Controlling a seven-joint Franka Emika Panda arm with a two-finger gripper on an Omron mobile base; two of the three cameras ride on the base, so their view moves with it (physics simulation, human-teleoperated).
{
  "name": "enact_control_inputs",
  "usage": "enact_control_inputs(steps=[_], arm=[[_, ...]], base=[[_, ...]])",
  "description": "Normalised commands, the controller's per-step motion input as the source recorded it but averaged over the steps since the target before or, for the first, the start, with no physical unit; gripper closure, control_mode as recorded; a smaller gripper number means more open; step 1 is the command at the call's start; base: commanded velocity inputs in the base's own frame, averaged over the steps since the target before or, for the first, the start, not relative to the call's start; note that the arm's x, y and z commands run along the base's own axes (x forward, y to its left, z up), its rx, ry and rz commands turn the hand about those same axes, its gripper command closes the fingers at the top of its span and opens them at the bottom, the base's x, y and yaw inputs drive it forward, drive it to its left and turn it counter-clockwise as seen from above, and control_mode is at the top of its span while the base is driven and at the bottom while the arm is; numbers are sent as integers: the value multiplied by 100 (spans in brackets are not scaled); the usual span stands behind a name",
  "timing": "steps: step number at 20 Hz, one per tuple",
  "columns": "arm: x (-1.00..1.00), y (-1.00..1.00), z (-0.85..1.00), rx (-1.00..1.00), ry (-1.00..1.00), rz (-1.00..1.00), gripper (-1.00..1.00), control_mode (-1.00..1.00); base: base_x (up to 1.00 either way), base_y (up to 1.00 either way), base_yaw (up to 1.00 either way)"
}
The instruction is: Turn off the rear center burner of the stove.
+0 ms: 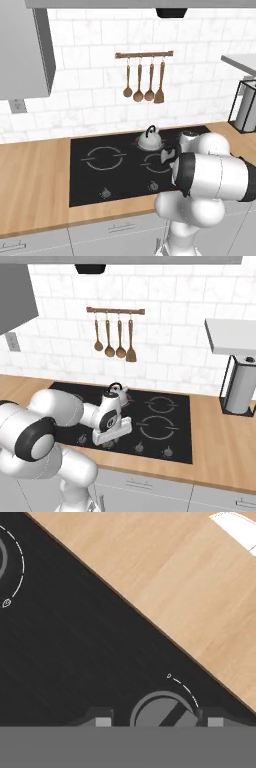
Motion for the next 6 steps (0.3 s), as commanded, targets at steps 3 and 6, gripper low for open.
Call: enact_control_inputs(steps=[3,6], arm=[[-7,0,-50,0,0,-44,100,-100],[0,0,-48,0,0,-46,100,-100]], base=[[0,0,0],[0,0,0]])
